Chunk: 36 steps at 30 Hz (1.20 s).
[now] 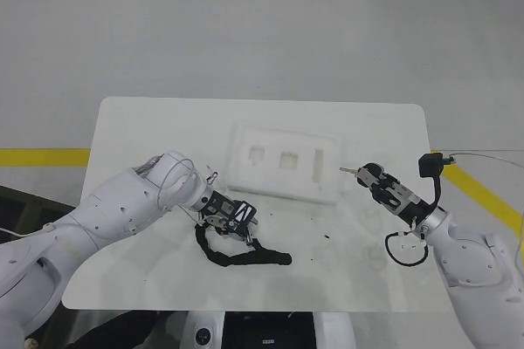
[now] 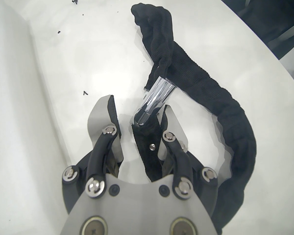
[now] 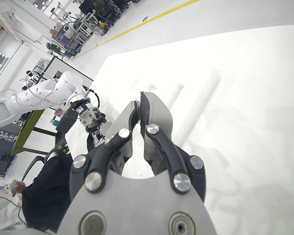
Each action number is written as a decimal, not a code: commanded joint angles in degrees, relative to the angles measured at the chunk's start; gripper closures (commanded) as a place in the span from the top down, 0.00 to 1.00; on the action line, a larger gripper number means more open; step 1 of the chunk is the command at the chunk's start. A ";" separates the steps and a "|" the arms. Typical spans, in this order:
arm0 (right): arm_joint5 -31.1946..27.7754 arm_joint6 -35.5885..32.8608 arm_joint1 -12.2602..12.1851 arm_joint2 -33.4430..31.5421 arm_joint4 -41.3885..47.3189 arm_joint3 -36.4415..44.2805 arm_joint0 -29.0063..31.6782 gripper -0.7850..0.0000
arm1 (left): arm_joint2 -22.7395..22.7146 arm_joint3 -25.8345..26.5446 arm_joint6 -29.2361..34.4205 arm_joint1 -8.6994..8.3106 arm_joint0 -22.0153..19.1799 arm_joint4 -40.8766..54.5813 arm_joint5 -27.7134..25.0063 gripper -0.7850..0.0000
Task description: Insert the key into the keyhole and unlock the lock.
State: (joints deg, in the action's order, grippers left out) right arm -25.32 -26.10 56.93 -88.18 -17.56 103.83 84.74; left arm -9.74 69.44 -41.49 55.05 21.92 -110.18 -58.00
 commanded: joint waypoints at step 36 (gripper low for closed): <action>3.76 -3.53 0.35 4.33 -1.06 4.33 -0.10 0.00 | -7.41 1.81 1.89 -1.74 1.45 13.64 4.81 0.00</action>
State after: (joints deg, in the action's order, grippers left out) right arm -22.27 -28.96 57.25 -84.35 -18.59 107.64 84.70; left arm -16.52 70.77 -40.48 53.54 22.87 -97.40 -53.68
